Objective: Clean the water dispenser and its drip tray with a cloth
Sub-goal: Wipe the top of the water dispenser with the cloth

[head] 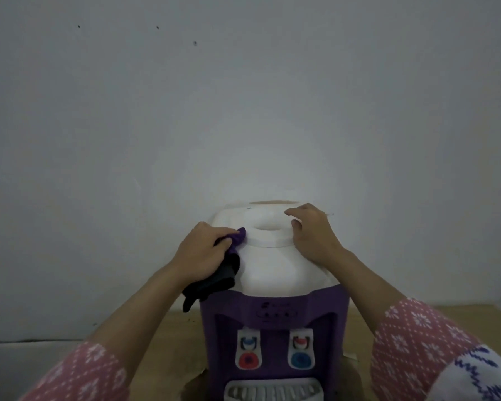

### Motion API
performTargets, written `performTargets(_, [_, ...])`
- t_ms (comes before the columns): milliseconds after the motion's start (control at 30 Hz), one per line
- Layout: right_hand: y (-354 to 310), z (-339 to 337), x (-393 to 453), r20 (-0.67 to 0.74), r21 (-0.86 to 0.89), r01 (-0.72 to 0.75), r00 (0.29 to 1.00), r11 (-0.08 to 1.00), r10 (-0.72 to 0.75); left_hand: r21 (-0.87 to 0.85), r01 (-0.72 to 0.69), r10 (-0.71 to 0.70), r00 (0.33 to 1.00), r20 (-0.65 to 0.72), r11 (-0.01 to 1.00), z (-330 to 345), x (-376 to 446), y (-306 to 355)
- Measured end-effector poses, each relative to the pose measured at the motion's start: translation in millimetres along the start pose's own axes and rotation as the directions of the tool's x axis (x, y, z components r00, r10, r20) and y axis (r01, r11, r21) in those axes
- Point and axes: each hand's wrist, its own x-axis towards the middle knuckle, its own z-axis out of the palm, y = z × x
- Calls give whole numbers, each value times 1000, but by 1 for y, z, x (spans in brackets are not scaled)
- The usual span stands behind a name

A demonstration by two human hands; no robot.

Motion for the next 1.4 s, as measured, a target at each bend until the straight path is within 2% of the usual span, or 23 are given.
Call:
performTargets(67, [1, -3, -5, -40, 30, 29, 999, 999, -28, -59, -24, 22, 999, -35, 998, -5, -4, 1])
performTargets(167, [3, -9, -12, -98, 33, 86, 992, 996, -82, -27, 21, -25, 985, -173, 999, 4, 8, 8])
performTargets(333, [18, -21, -22, -156, 24, 126, 980, 992, -121, 177, 158, -141, 984, -105, 971, 34, 17, 32])
performTargets(500, [41, -32, -28, -161, -19, 92, 982, 996, -94, 236, 107, -79, 989, -124, 966, 41, 7, 49])
performTargets(667, [44, -31, -35, -187, 40, 108, 977, 993, -98, 319, 21, 0, 998, -68, 948, 49, 0, 82])
performTargets(900, [45, -35, -48, -284, 151, 123, 956, 981, -76, 388, 2, -22, 999, 47, 922, 78, 5, 131])
performTargets(967, [45, -38, -55, -309, 224, 75, 951, 972, -3, 284, 39, -48, 999, 24, 958, 85, 12, 137])
performTargets(1033, [43, -39, -61, -330, 326, -9, 936, 945, 122, 6, 97, -97, 993, -65, 995, 91, 17, 144])
performTargets(1067, [40, -41, -62, -313, 416, -43, 931, 908, 188, -179, 114, -135, 985, -110, 977, 93, 17, 149])
performTargets(1133, [32, -49, -64, -181, 637, -85, 950, 766, 256, -481, 90, -180, 973, -144, 872, 97, 16, 158])
performTargets(1167, [29, -54, -64, -96, 716, -100, 966, 691, 239, -589, 77, -191, 973, -133, 804, 98, 15, 161])
performTargets(1233, [26, -63, -63, 2, 765, -114, 985, 633, 175, -779, 96, -197, 980, -36, 620, 91, 13, 162])
performTargets(1300, [24, -68, -60, -8, 773, -95, 987, 627, 160, -876, 143, -149, 985, 82, 461, 75, 12, 155])
performTargets(1333, [24, -69, -59, -32, 759, -83, 986, 646, 165, -883, 153, -130, 986, 105, 444, 65, 12, 150])
performTargets(1400, [25, -69, -56, -99, 660, -54, 983, 749, 157, -856, 127, -150, 987, 58, 501, 47, 10, 134])
